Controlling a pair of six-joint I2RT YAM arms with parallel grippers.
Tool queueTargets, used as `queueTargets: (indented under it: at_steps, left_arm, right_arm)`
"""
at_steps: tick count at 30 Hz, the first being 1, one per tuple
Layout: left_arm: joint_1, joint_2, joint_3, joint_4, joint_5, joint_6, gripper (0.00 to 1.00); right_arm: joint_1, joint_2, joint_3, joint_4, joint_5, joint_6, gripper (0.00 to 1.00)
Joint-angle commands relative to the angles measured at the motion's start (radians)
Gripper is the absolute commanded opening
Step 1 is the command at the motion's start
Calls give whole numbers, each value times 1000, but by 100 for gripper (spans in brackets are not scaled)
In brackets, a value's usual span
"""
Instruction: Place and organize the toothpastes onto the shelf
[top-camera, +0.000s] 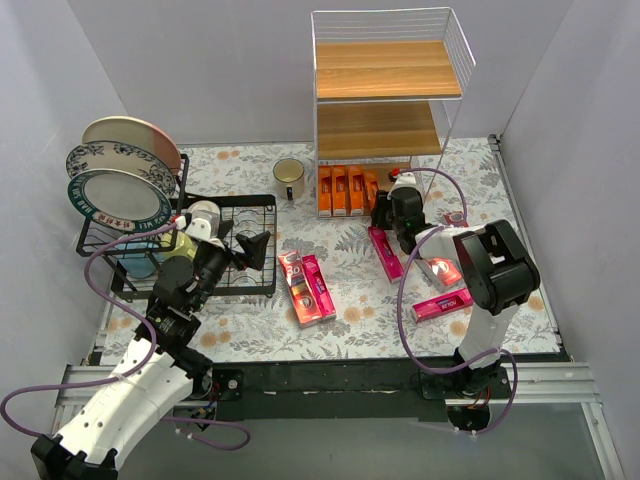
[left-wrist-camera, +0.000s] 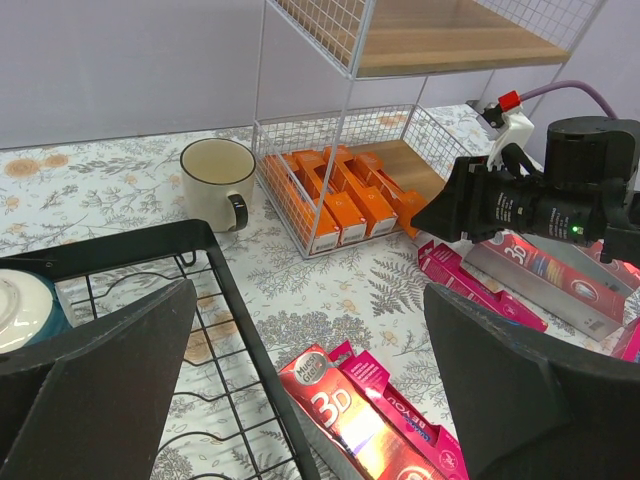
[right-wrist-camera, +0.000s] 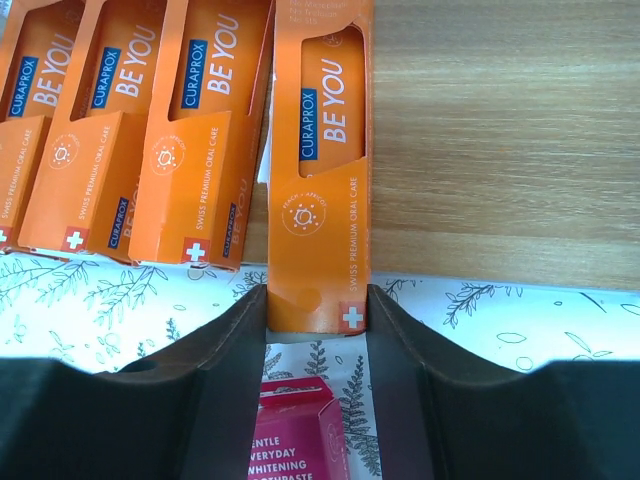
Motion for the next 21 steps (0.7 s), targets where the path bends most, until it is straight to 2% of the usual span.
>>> queueTargets:
  at_steps: [1, 8, 21]
  left_arm:
    - [-2, -7, 23, -4, 7, 12, 98]
    - [-2, 0, 20, -4, 4, 12, 98]
    - [-2, -2, 20, -5, -2, 12, 98]
  right_arm:
    - [8, -23, 4, 69, 5, 3, 47]
    - [16, 9, 57, 80, 53, 23, 43]
    - [27, 69, 129, 80, 142, 49, 43]
